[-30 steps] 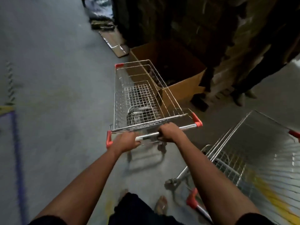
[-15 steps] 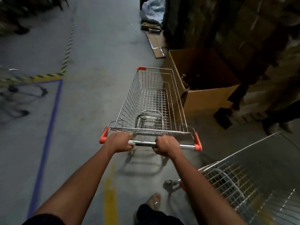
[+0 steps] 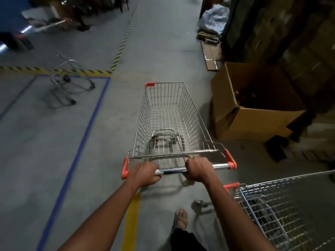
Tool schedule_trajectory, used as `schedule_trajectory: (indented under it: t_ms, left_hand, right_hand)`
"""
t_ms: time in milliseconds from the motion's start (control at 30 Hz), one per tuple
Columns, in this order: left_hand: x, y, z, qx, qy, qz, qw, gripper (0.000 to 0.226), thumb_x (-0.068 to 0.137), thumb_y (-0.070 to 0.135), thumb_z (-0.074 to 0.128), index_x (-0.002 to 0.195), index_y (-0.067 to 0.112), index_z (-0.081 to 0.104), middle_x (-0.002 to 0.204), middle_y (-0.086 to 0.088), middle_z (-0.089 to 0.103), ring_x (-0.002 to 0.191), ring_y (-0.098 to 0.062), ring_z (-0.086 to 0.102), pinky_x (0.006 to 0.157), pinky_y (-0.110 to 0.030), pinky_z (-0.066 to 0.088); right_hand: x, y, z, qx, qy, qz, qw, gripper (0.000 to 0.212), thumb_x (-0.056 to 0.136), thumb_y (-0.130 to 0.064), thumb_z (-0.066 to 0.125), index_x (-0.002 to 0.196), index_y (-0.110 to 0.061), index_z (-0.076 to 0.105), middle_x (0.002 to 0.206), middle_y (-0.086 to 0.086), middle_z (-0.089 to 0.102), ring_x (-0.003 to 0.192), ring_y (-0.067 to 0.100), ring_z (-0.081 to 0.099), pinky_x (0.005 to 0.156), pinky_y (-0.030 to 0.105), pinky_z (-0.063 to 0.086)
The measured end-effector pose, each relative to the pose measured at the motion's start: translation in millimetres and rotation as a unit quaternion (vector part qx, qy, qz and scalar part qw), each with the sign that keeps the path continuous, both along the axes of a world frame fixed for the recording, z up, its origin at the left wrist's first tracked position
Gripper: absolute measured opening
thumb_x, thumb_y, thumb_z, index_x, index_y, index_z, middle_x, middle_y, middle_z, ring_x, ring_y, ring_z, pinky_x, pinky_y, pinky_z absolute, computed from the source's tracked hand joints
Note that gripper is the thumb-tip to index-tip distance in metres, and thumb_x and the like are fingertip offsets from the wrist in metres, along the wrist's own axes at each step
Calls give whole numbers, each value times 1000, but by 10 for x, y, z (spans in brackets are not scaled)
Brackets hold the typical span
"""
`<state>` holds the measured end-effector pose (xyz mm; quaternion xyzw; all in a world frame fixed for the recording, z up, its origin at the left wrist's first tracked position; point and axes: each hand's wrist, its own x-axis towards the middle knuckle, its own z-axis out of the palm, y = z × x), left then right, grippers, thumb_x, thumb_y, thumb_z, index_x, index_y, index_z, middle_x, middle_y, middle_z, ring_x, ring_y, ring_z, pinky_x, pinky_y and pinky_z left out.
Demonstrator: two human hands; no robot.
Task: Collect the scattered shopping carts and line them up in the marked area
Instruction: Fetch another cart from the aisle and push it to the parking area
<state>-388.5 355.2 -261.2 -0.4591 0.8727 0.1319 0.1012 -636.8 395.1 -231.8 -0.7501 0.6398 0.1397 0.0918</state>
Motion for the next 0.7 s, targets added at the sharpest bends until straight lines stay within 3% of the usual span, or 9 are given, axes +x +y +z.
schedule_trajectory:
  t_ms: [167,333,500,700]
  left_hand:
    - [85,-99,29,10,20,17,1000,34,82,49,56,99,22,67,95,-6,73,88,-30,69,69,-32,43]
    - [175,-534,74,65,40,81,994,29,79,46,56,95,24,68,89,-2,70,80,-24,67,63,-30,37]
    - [178,-986,111,56,8,148,987,37,82,50,56,109,27,66,112,-4,66,103,-28,66,84,-39,50]
    - [202,-1479,175,56,-4,208,977,36,85,52,57,107,27,68,106,-4,70,99,-29,69,88,-40,52]
  right_hand:
    - [21,-366,-12,-4,14,56,998,40,88,-54,52,92,-18,69,94,7,75,86,33,72,73,36,53]
    - [69,-984,-27,-14,-3,99,995,37,88,-51,52,90,-18,68,89,6,74,81,30,72,70,34,50]
    - [144,-1659,-25,-2,-38,127,991,31,88,-46,51,90,-20,66,92,7,73,83,30,71,77,38,56]
    - [243,-2420,-30,10,-44,166,985,29,87,-43,54,90,-18,68,93,7,74,86,31,72,80,39,58]
